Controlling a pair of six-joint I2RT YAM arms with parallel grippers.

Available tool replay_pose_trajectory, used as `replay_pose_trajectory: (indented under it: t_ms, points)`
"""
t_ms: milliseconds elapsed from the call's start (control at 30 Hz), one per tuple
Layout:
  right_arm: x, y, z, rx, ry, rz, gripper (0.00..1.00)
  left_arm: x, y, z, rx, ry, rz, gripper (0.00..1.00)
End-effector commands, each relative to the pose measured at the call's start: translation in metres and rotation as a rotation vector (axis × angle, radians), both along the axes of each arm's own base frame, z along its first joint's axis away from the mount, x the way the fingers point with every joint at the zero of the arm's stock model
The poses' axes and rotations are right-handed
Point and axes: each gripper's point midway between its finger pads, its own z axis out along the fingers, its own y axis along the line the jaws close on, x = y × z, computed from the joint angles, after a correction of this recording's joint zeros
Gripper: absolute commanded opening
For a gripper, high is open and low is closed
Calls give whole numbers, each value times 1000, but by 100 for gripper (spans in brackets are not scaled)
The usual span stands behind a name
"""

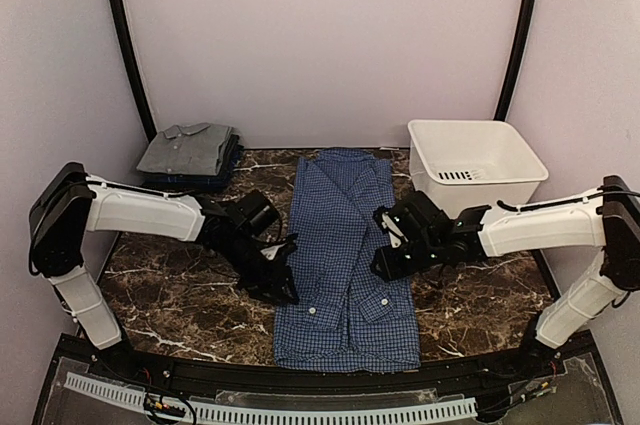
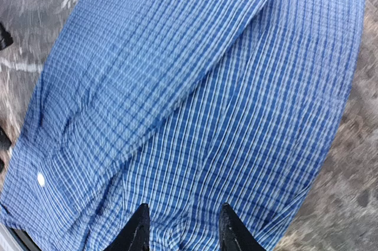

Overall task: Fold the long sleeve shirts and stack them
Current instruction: Adjust the sleeve of the rectangle-folded shirt, then move the rectangle-folded shirt to the center of the board.

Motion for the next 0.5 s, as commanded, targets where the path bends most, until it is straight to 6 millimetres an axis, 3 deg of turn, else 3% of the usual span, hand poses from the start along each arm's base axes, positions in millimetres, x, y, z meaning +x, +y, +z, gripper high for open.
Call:
replay_pose_trajectory:
  t_ms: [0,100,200,367,467]
  points:
    - [45,11,48,107,-105,-88,35,42,-3,43,-35,-183,40,37]
    - [70,26,64,146,-145,-99,31,83,5,52,-25,-274,120,37]
    - [95,43,74,169,-175,-93,27,138,22,56,-22,-354,226,37]
    - [136,70,74,162,-204,-84,20,223,39,50,19,-475,316,37]
    - [162,79,70,166,-210,-98,18,258,39,48,6,-528,354,37]
